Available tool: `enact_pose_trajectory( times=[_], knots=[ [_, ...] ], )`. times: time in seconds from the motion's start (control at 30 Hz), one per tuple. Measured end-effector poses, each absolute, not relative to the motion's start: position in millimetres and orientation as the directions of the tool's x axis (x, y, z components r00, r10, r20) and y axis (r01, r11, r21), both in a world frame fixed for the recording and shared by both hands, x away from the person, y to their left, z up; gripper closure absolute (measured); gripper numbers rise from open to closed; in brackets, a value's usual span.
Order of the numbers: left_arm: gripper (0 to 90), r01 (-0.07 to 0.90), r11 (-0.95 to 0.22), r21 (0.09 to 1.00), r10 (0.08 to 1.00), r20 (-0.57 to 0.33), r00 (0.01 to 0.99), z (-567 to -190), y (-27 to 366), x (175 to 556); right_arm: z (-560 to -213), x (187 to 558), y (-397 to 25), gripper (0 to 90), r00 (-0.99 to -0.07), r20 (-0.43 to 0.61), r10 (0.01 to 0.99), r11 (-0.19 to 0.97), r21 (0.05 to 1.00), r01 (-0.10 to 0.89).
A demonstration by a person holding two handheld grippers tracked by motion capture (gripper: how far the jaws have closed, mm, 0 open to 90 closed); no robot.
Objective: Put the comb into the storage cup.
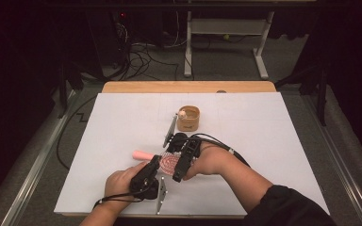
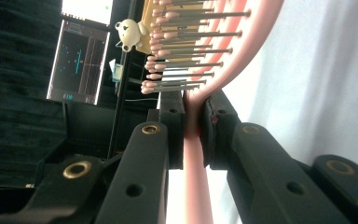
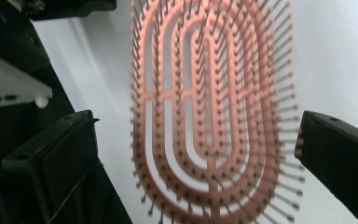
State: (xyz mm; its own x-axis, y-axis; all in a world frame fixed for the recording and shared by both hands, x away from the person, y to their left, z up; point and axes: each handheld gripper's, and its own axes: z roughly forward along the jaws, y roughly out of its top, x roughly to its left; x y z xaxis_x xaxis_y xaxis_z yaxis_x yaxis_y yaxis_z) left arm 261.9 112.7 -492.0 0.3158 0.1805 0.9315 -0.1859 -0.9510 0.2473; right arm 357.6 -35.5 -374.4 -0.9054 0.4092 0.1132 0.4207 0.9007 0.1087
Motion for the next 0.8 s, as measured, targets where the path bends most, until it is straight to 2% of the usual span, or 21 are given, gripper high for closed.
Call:
enact_pose_trajectory(
  times=[0.3, 0.8],
  knots=[
    [81.2, -0.166, -0.960, 0.228, 0.171, 0.938, 0.301, -493, 115, 264, -369, 354, -52, 0.2, -0.906, 0.082, 0.415, 0.899, 0.114, 0.422],
    [81.1, -0.151, -0.955, 0.257, 0.200, 0.929, 0.312, -492, 117, 265, -371, 351, -90, 0.2, -0.887, 0.054, 0.458, 0.881, 0.107, 0.461]
  ],
)
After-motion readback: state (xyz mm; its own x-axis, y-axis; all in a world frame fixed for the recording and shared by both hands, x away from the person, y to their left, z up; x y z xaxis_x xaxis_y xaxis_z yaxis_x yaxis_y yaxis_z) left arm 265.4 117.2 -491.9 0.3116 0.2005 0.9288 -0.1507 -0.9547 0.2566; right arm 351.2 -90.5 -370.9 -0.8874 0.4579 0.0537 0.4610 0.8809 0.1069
